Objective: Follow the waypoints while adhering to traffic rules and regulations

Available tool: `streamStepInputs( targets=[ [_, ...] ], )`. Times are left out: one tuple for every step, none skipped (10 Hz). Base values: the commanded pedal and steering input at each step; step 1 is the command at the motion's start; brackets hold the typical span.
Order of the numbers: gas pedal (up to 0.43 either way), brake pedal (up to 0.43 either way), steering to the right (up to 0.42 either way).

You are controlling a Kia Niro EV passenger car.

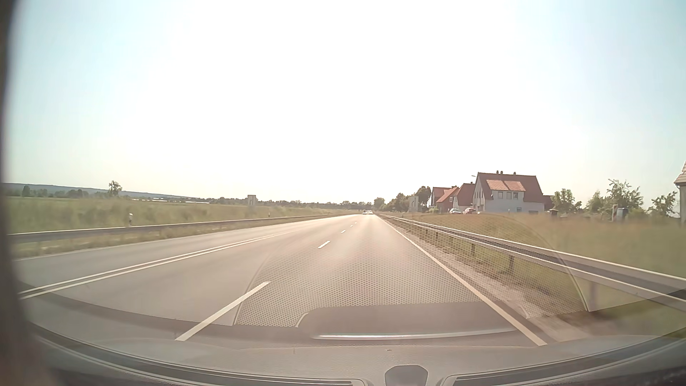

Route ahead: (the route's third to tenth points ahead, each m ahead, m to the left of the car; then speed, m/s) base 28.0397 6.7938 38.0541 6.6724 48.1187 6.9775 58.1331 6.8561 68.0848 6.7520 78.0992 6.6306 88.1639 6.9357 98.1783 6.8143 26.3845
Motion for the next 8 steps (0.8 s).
streamStepInputs(
  targets=[
    [0.461, 0.006, 0.003],
    [0.461, 0.006, 0.002],
    [0.461, 0.006, 0.002],
    [0.461, 0.006, 0.002],
    [0.461, 0.006, 0.002],
    [0.461, 0.006, 0.002],
    [0.461, 0.006, 0.002],
    [0.461, 0.006, 0.003]
  ],
)
